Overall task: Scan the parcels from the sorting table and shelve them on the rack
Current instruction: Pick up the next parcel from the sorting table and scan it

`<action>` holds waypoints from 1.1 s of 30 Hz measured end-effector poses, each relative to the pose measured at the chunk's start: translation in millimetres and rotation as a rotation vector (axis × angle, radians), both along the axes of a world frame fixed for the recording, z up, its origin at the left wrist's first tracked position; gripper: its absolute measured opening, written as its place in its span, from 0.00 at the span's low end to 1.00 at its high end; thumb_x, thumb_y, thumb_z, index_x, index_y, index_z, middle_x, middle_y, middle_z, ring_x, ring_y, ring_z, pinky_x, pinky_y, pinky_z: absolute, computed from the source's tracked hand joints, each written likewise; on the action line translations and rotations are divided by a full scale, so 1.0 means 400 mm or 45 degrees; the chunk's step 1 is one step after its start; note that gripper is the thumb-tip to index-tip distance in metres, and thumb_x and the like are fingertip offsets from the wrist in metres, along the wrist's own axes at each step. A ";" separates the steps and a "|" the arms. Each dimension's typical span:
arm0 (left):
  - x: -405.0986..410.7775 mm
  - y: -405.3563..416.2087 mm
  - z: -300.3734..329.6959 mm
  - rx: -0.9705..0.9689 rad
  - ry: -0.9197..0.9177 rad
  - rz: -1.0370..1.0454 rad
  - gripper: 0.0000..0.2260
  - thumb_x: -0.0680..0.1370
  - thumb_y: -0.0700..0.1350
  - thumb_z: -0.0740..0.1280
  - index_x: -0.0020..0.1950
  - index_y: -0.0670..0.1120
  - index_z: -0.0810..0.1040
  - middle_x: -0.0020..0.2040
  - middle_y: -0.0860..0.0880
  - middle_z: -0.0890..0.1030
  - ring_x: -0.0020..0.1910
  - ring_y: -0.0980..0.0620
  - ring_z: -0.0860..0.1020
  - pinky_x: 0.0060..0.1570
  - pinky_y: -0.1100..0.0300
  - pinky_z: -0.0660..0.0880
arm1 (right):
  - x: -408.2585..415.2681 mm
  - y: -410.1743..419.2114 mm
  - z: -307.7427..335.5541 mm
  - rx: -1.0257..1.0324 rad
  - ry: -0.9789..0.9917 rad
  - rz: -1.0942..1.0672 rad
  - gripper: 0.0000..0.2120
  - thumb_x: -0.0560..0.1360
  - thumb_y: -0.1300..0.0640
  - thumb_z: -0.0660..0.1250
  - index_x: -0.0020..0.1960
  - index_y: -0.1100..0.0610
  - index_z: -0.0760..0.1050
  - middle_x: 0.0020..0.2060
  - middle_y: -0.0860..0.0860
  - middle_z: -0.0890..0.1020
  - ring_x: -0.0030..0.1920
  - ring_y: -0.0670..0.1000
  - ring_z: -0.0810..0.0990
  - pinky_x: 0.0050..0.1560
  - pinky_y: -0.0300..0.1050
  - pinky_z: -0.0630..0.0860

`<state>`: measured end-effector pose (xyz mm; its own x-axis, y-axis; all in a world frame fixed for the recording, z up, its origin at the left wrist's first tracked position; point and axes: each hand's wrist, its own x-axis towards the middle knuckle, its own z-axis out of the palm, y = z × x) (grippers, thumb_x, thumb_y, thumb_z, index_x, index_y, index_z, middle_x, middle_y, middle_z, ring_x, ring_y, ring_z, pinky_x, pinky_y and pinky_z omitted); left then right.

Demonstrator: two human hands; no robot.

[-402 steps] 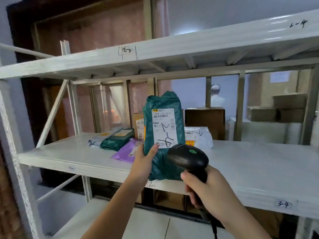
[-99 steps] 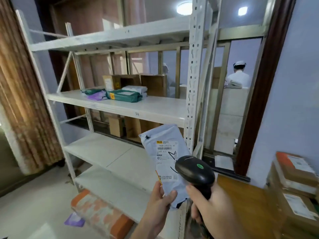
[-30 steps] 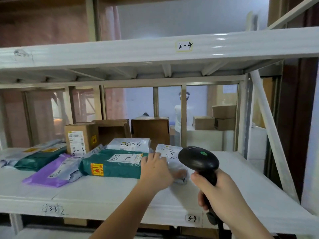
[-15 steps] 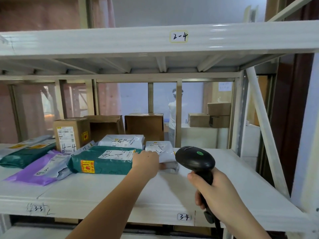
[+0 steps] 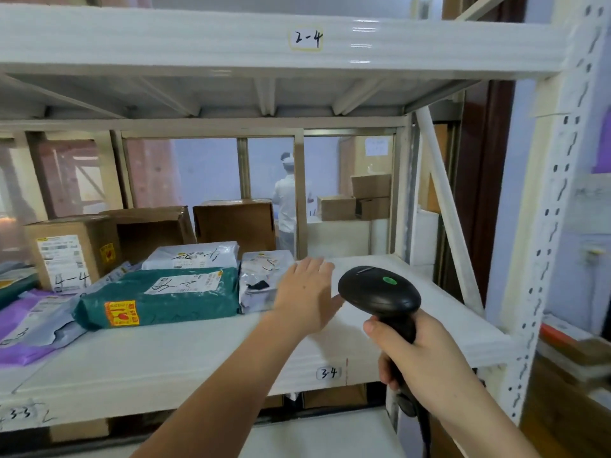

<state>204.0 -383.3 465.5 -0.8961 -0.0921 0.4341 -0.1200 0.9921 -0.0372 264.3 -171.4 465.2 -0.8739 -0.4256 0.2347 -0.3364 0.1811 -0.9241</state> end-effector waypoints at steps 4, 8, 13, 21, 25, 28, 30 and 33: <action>-0.020 0.132 -0.003 0.182 0.007 -0.279 0.28 0.85 0.50 0.63 0.84 0.53 0.59 0.83 0.49 0.65 0.81 0.47 0.63 0.82 0.50 0.57 | 0.029 0.075 -0.037 0.015 -0.063 -0.153 0.03 0.79 0.53 0.68 0.49 0.52 0.75 0.27 0.54 0.80 0.27 0.48 0.78 0.33 0.41 0.78; -0.041 0.276 -0.029 0.276 -0.077 -0.441 0.30 0.83 0.54 0.69 0.84 0.56 0.61 0.83 0.51 0.65 0.82 0.48 0.63 0.83 0.49 0.56 | 0.048 0.187 -0.064 0.071 -0.068 -0.333 0.04 0.78 0.52 0.68 0.49 0.52 0.75 0.28 0.52 0.81 0.25 0.46 0.78 0.30 0.37 0.77; -0.053 0.508 -0.036 0.320 -0.128 -0.589 0.34 0.79 0.55 0.75 0.81 0.59 0.64 0.80 0.52 0.70 0.77 0.47 0.71 0.77 0.44 0.69 | 0.082 0.365 -0.080 0.087 -0.084 -0.465 0.03 0.78 0.54 0.68 0.49 0.52 0.76 0.33 0.51 0.84 0.27 0.48 0.80 0.31 0.38 0.77; -0.073 0.767 -0.071 0.352 0.392 -0.400 0.23 0.82 0.65 0.61 0.69 0.54 0.80 0.71 0.48 0.74 0.70 0.46 0.71 0.68 0.47 0.71 | 0.111 0.712 -0.103 0.124 -0.115 -0.594 0.03 0.78 0.52 0.68 0.50 0.50 0.77 0.36 0.51 0.85 0.29 0.48 0.81 0.32 0.38 0.76; -0.125 0.905 -0.127 0.355 0.201 -0.509 0.24 0.83 0.65 0.59 0.74 0.54 0.77 0.76 0.49 0.72 0.75 0.46 0.69 0.72 0.46 0.69 | 0.093 0.865 -0.120 0.126 -0.118 -0.588 0.03 0.77 0.51 0.68 0.47 0.49 0.76 0.35 0.51 0.84 0.29 0.49 0.80 0.31 0.38 0.75; -0.170 1.026 -0.180 0.345 0.009 -0.583 0.28 0.83 0.67 0.56 0.79 0.56 0.71 0.81 0.50 0.68 0.80 0.47 0.65 0.79 0.46 0.63 | 0.075 0.966 -0.139 0.116 -0.135 -0.596 0.03 0.77 0.52 0.69 0.47 0.51 0.76 0.35 0.52 0.84 0.28 0.50 0.80 0.31 0.39 0.75; -0.202 1.096 -0.222 0.322 -0.085 -0.611 0.30 0.83 0.68 0.55 0.81 0.55 0.69 0.82 0.49 0.67 0.81 0.47 0.65 0.81 0.46 0.62 | 0.056 1.031 -0.157 0.117 -0.157 -0.611 0.04 0.77 0.52 0.69 0.47 0.51 0.76 0.36 0.53 0.84 0.28 0.50 0.80 0.31 0.40 0.75; -0.251 1.188 -0.272 0.246 -0.241 -0.639 0.30 0.83 0.67 0.53 0.83 0.55 0.64 0.83 0.48 0.65 0.82 0.45 0.63 0.80 0.44 0.62 | 0.018 1.114 -0.185 0.130 -0.193 -0.630 0.05 0.76 0.51 0.70 0.48 0.51 0.76 0.37 0.53 0.84 0.29 0.50 0.81 0.32 0.41 0.76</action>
<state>103.7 91.8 356.7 -0.9111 0.3028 0.2795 0.3586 0.9168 0.1757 271.6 274.3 391.1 -0.9971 0.0326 0.0693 -0.0519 0.3764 -0.9250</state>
